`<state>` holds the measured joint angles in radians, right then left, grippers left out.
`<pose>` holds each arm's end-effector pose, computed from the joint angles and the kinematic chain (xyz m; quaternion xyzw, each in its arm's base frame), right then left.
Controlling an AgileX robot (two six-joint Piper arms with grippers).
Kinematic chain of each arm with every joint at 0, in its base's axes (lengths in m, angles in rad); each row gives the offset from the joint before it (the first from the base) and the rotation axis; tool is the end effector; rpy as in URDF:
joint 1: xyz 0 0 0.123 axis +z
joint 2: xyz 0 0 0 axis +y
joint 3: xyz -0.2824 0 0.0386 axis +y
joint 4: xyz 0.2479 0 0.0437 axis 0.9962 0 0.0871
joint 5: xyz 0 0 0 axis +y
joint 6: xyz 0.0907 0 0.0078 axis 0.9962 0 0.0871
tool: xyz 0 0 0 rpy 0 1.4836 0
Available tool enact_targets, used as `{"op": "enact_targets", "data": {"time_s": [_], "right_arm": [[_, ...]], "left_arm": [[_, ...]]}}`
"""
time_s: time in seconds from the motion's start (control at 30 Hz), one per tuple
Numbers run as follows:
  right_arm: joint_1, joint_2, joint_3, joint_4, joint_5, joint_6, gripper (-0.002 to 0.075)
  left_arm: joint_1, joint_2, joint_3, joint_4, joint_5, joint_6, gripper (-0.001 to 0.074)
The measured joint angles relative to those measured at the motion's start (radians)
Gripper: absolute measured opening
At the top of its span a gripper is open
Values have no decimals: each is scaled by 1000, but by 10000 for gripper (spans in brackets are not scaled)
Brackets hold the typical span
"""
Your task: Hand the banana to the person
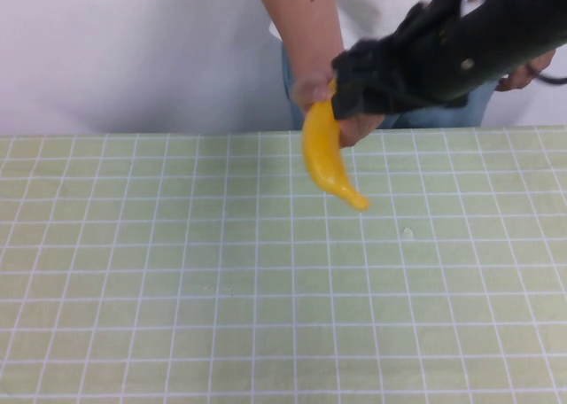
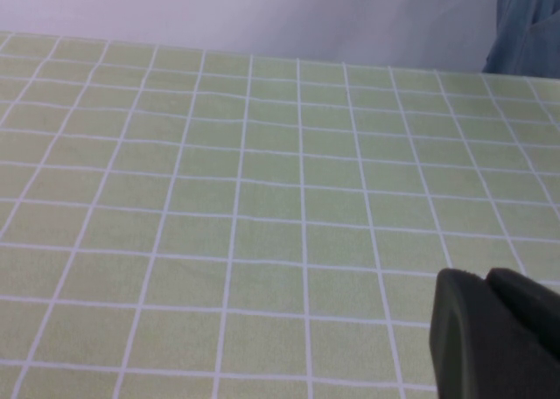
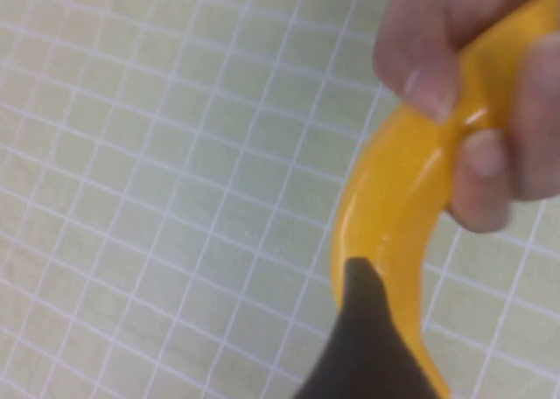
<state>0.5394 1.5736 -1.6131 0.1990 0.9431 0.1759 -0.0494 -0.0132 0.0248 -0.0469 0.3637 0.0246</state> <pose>0.2906 0.1910 0.3938 -0.1430 0.9143 0.2184 0.3096 0.0526 -0.0041 0.1727 0.0171 0.8010 -0.0272 0.5978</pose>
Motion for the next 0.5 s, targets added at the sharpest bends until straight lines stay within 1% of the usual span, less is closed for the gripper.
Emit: {"op": "enact_targets", "data": {"time_s": [0.2, 0.3, 0.37, 0.4, 0.43, 0.5], "right_arm": [[0, -92, 0, -52, 26, -18, 423], [0, -143, 0, -88, 82, -35, 366], [0, -184, 0, -132, 146, -33, 298], [0, -200, -34, -240, 185, -31, 253], [0, -221, 0, -185, 227, -23, 202], [0, -261, 0, -237, 299, 2, 99]], "left_arm": [[0, 0, 0, 0, 0, 0, 1], [0, 0, 0, 0, 0, 0, 1], [0, 0, 0, 0, 0, 0, 1], [0, 0, 0, 0, 0, 0, 1], [0, 0, 0, 0, 0, 0, 1], [0, 0, 0, 0, 0, 0, 1]]}}
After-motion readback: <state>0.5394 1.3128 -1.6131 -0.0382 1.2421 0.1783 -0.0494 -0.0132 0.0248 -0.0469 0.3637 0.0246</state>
